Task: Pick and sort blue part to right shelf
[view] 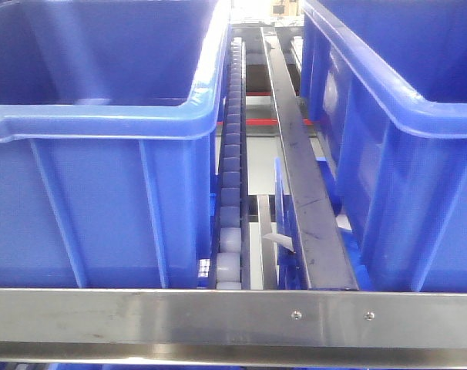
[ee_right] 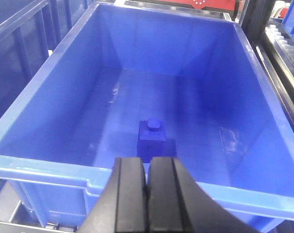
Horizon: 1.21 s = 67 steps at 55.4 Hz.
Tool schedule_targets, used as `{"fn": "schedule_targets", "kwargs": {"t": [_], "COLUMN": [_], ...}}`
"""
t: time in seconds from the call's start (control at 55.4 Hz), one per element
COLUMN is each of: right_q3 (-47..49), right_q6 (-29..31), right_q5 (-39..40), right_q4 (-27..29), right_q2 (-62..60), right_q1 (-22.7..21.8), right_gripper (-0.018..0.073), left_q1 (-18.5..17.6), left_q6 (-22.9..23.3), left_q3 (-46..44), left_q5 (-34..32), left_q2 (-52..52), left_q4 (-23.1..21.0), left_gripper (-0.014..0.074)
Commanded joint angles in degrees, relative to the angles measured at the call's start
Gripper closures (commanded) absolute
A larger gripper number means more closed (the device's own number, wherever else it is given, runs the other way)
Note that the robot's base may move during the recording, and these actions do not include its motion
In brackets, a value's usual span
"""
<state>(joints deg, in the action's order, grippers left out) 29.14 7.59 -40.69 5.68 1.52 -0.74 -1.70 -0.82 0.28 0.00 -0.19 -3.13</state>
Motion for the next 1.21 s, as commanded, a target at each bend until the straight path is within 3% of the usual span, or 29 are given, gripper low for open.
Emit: {"fn": "schedule_targets", "kwargs": {"t": [0.0,0.559,0.902,1.101,1.191], "right_q3": [1.16,0.89,-21.53,-30.48,-30.39], "right_q6": [0.2,0.2,-2.98,-3.95,-3.95], "right_q5": [4.79,5.78,32.52,40.69,39.25], "right_q4": [0.28,0.0,1.36,0.65,-0.55], "right_q2": [0.82,0.82,-0.84,-3.18,-3.18], "right_q1": [-0.3,-0.3,-0.25,0.8,1.11], "right_gripper": [0.0516,0.0516,0.0516,0.0516,0.0516], "left_q1": [0.13,0.13,0.13,0.13,0.13], "left_q6": [-0.04,-0.04,-0.04,-0.04,-0.04], "left_q3": [1.77,1.77,1.77,1.77,1.77], "left_q5": [-4.91,-4.91,-4.91,-4.91,-4.91], "left_q2": [-1.51,-1.51,-1.51,-1.41,-1.41], "left_q4": [-0.54,-0.54,-0.54,-0.54,-0.54], "left_gripper": [0.0474,0.0474,0.0474,0.0474,0.0474]}}
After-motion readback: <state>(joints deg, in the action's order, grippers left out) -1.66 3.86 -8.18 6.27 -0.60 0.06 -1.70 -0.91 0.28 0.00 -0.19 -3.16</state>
